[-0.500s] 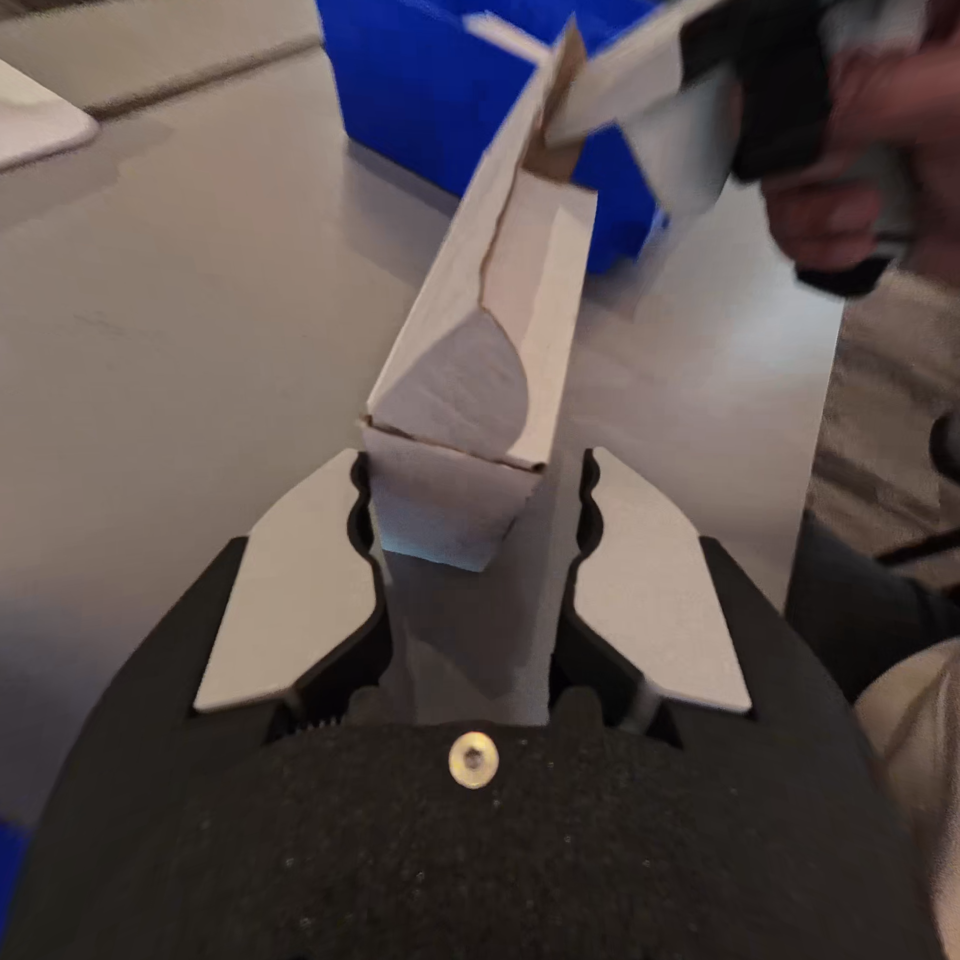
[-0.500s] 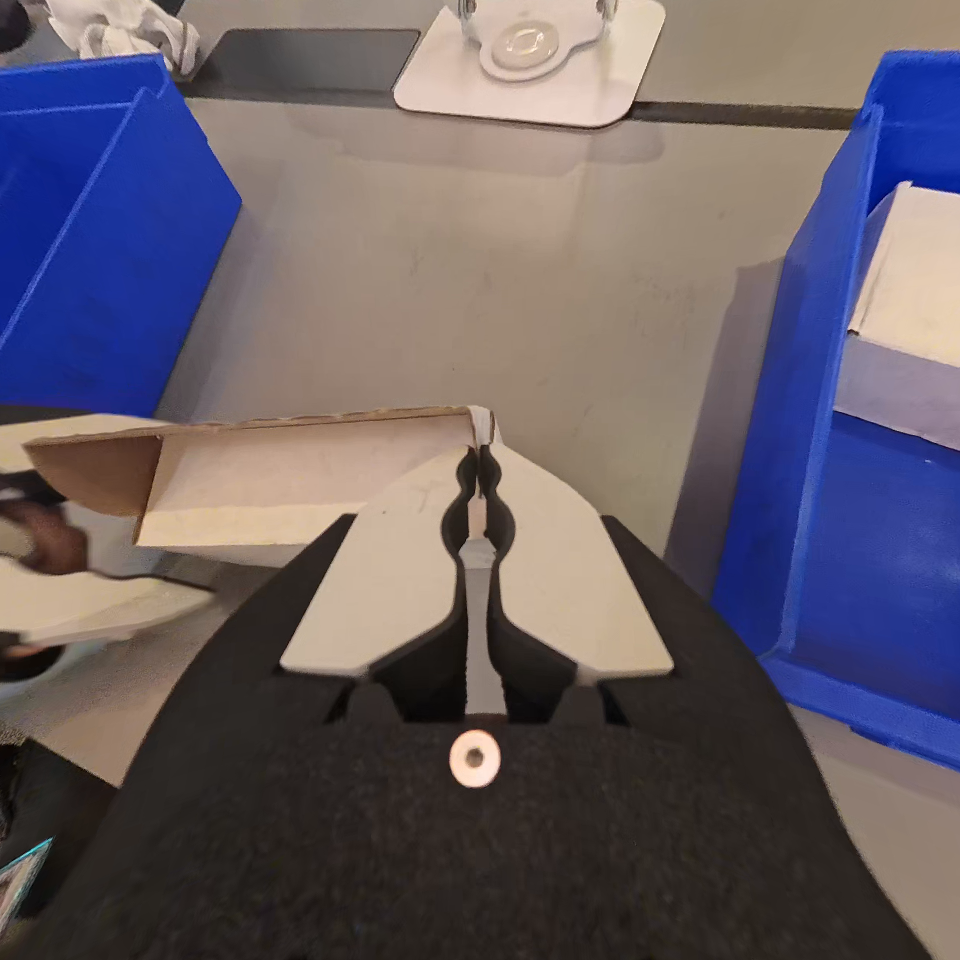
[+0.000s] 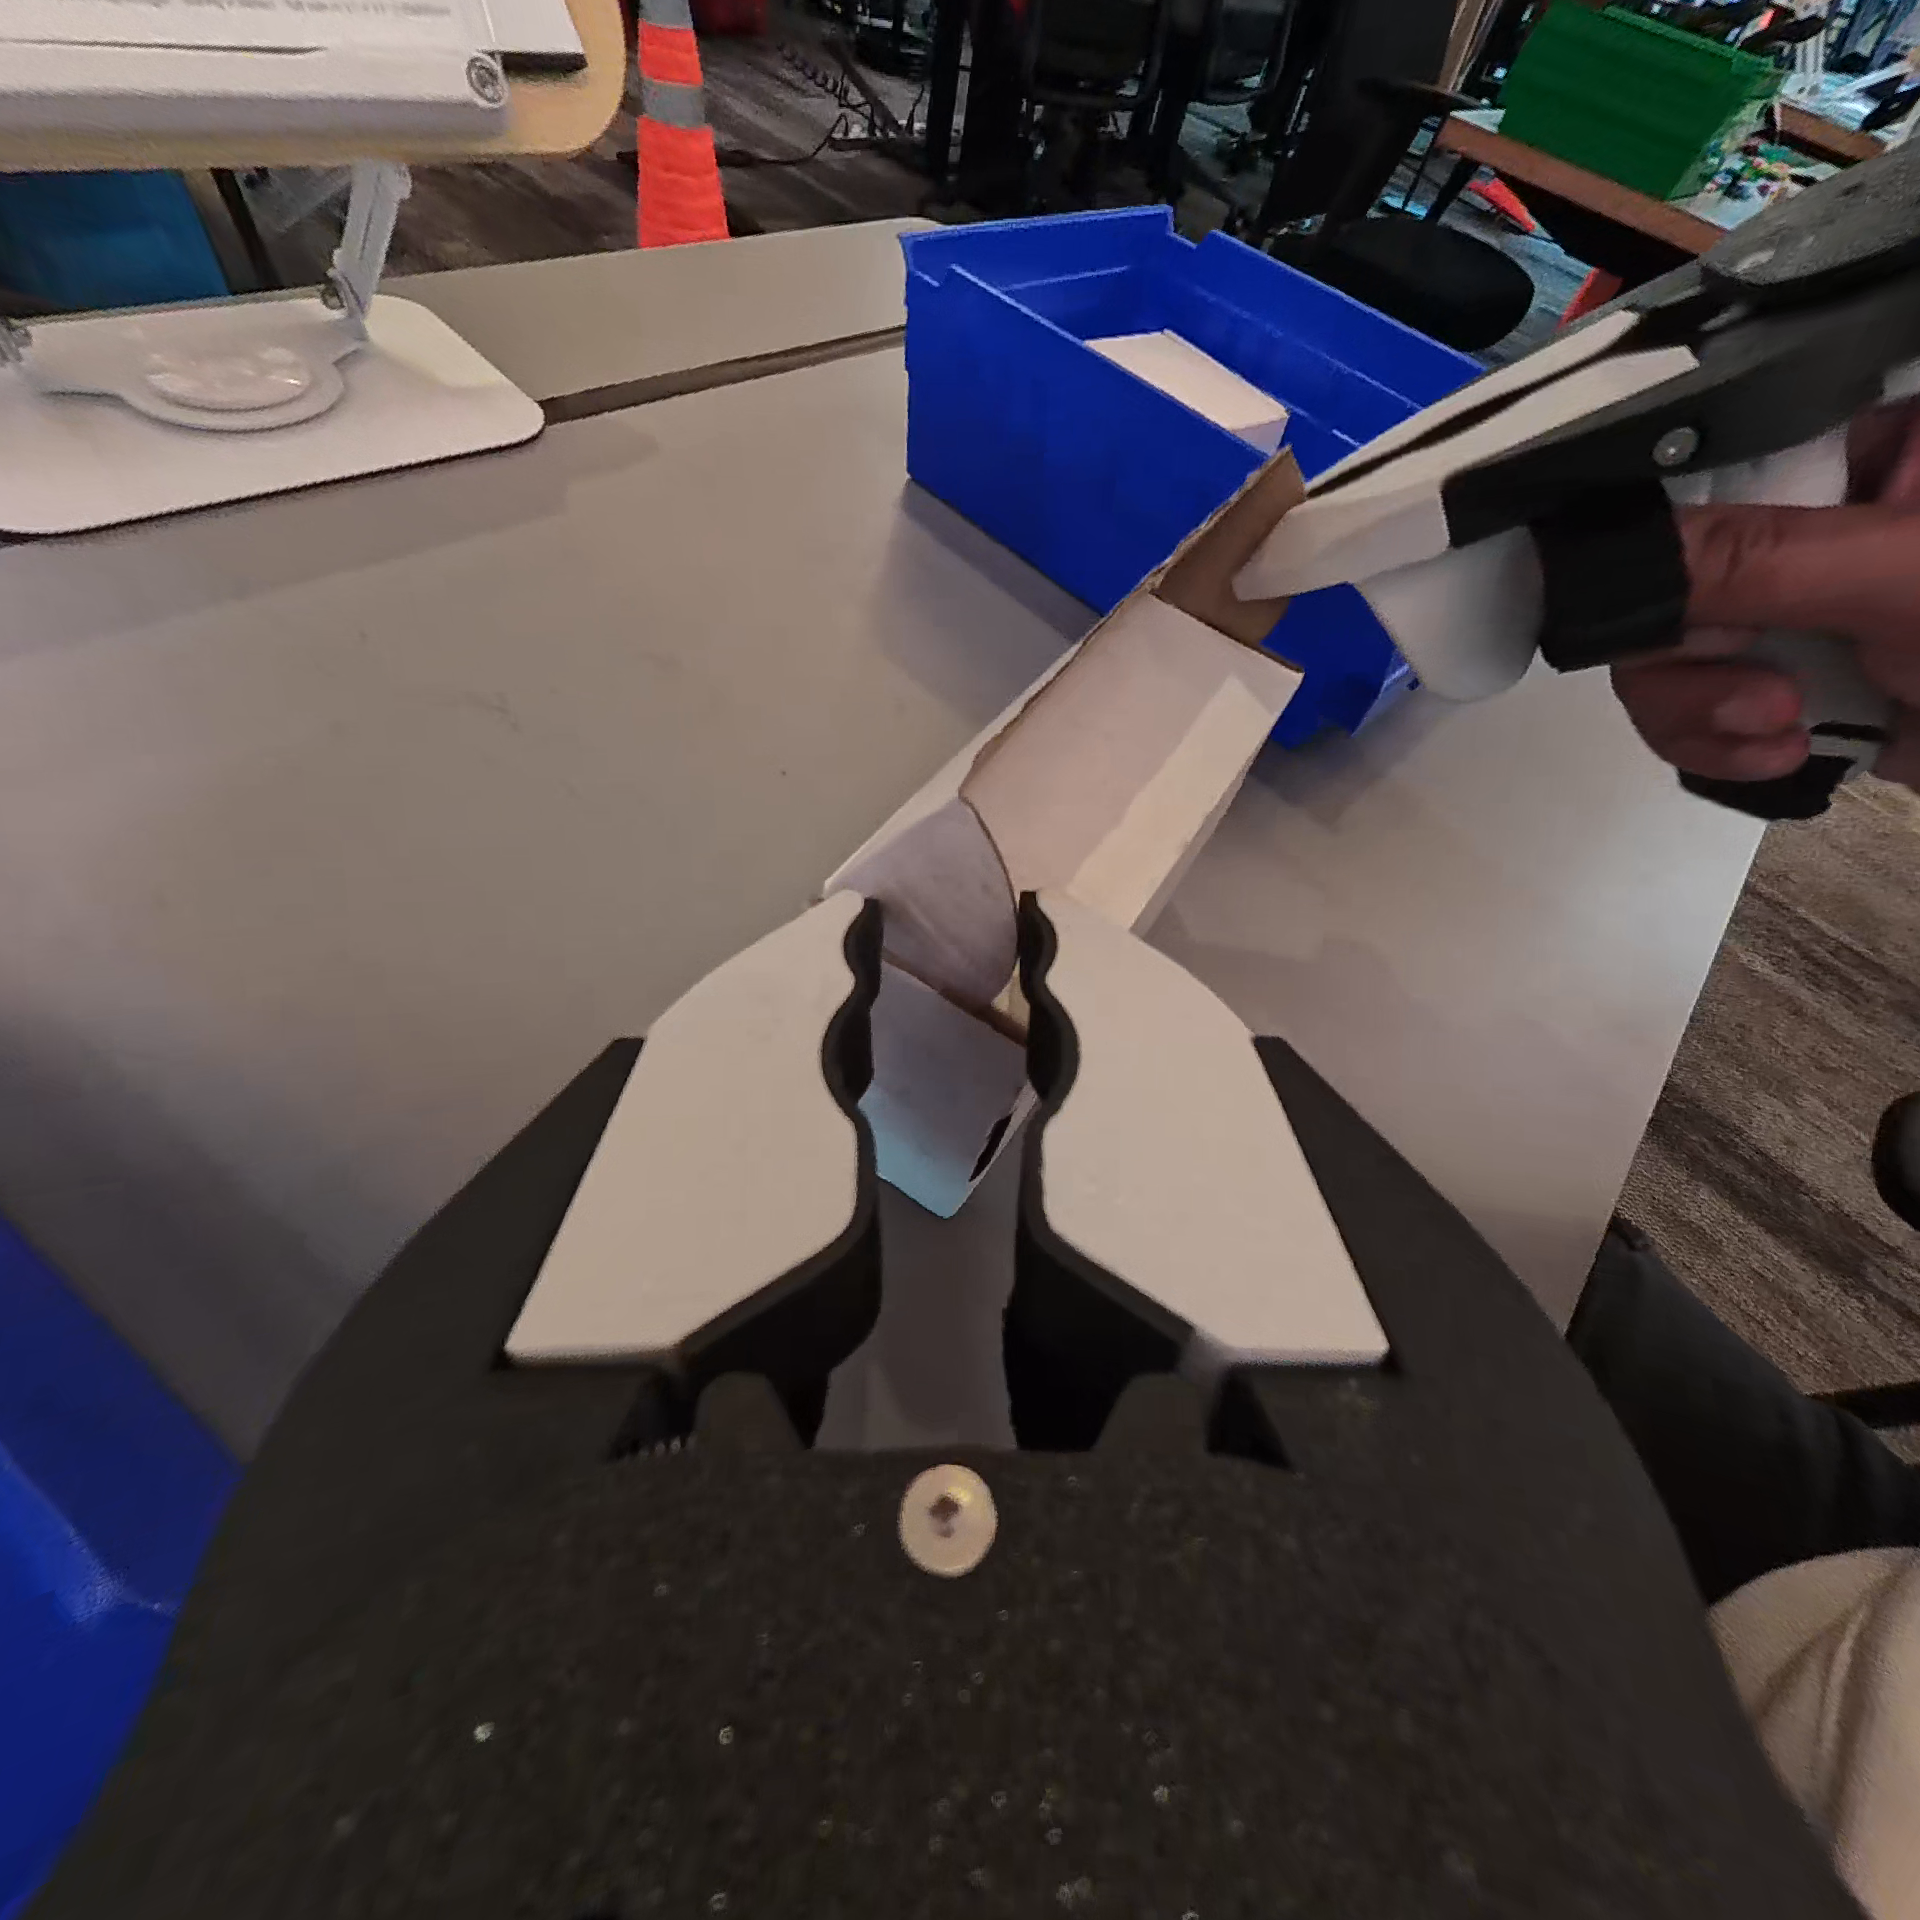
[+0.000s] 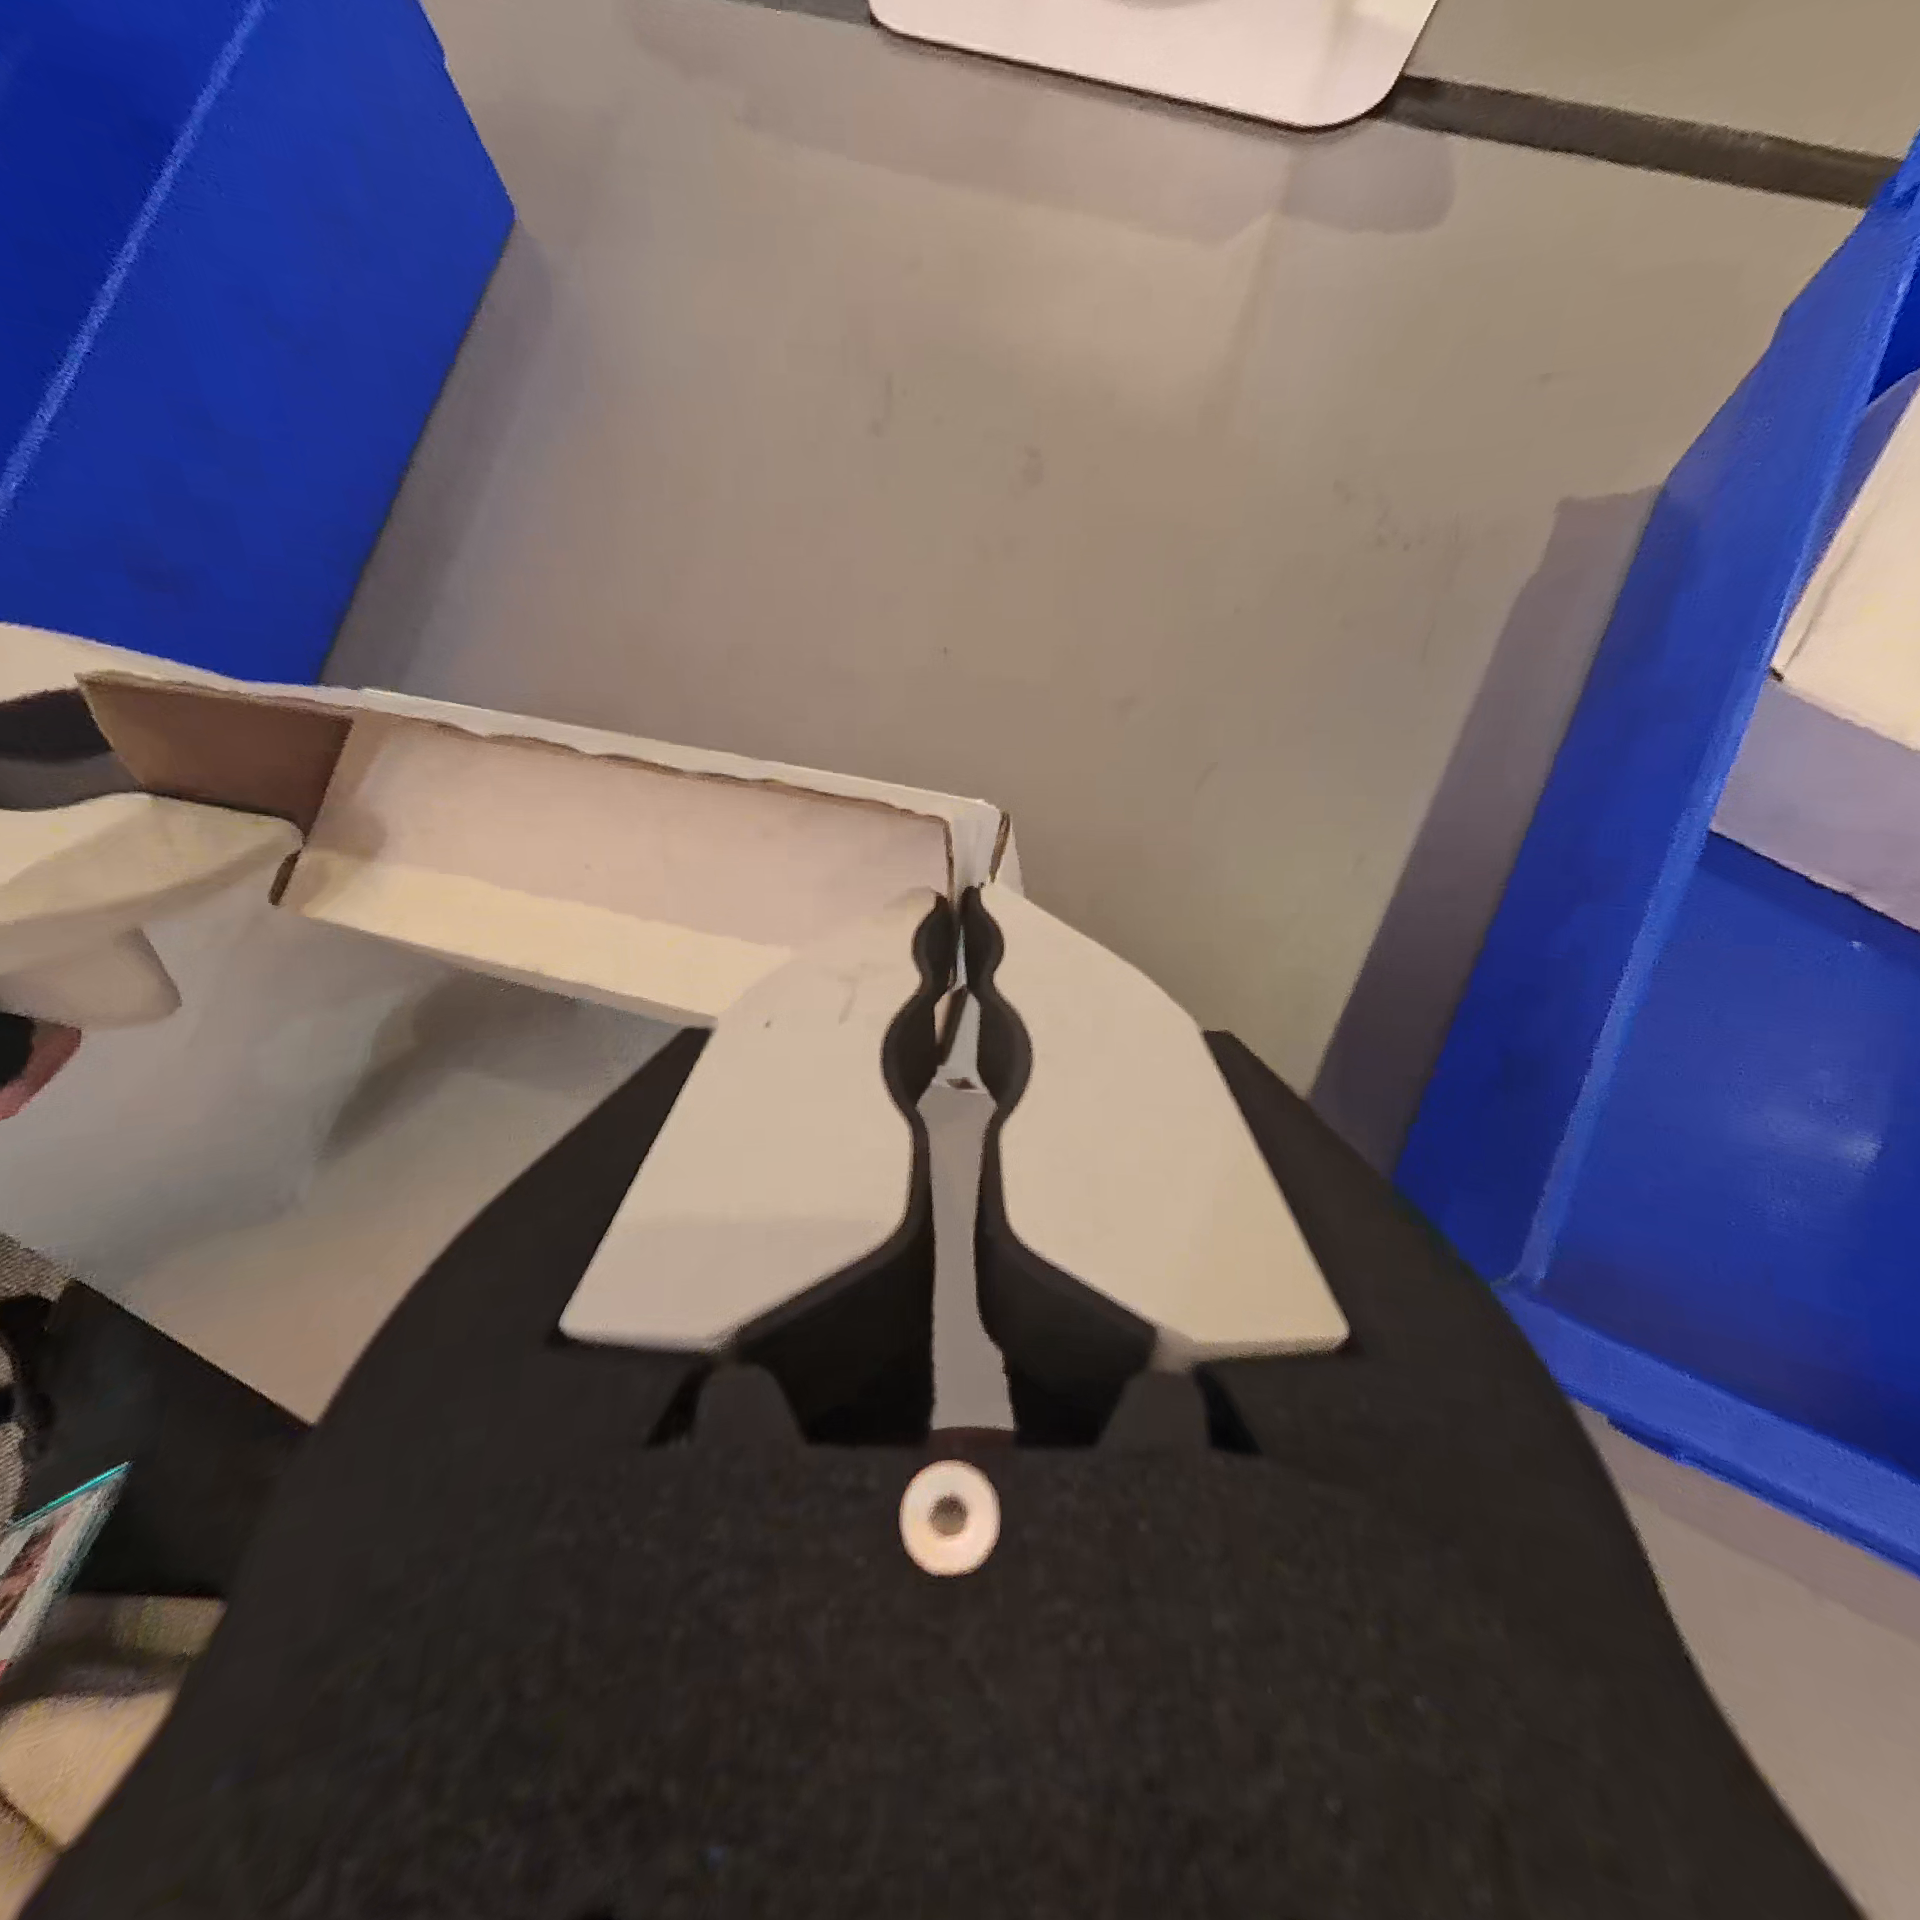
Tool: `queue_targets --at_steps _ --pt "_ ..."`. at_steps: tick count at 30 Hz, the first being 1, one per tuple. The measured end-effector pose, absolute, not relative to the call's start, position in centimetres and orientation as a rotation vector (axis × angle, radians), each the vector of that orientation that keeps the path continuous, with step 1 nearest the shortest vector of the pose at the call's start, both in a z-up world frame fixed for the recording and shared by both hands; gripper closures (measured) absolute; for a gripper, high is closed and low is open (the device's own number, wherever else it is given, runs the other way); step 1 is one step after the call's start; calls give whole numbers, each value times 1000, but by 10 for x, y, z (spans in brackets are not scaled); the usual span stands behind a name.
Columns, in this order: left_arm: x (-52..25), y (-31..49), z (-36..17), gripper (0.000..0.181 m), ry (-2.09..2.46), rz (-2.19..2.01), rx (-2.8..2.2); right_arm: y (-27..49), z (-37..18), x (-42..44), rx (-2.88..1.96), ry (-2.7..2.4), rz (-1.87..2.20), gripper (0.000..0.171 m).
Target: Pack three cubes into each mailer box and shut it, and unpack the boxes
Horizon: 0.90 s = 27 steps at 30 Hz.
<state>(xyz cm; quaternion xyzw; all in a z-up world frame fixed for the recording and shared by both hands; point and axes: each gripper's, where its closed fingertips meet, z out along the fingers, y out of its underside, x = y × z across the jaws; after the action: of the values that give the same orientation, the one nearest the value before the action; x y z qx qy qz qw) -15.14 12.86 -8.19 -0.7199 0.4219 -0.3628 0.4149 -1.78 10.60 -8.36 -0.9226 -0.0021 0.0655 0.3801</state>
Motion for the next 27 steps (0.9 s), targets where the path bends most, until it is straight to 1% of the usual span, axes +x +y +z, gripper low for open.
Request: queue_targets --at_steps 3,6,8,12,24,25,26,27 --pt "-150 130 -83 163 1071 -864 -1807 106 -84 -14 -2335 -20 126 169" --pt "-149 130 -83 164 1086 -816 -1792 105 -85 -13 -2286 -27 84 170" --pt "-149 130 -84 165 1092 -802 -1789 104 -85 -14 -2259 5 162 169" --pt "-149 131 -84 166 1093 -789 -1794 106 -83 -18 -2241 166 474 166" --pt "-149 137 -81 168 1116 -828 -1812 98 -80 -21 -2405 127 557 165" --pt "-148 136 -82 167 1139 -841 -1787 98 -80 -20 -2407 131 556 165" --pt "-145 132 -82 160 1177 -875 -1751 99 -81 -18 -2407 138 556 165" --pt "-142 126 -83 139 1223 -928 -1712 98 -80 -17 -2410 139 563 165"
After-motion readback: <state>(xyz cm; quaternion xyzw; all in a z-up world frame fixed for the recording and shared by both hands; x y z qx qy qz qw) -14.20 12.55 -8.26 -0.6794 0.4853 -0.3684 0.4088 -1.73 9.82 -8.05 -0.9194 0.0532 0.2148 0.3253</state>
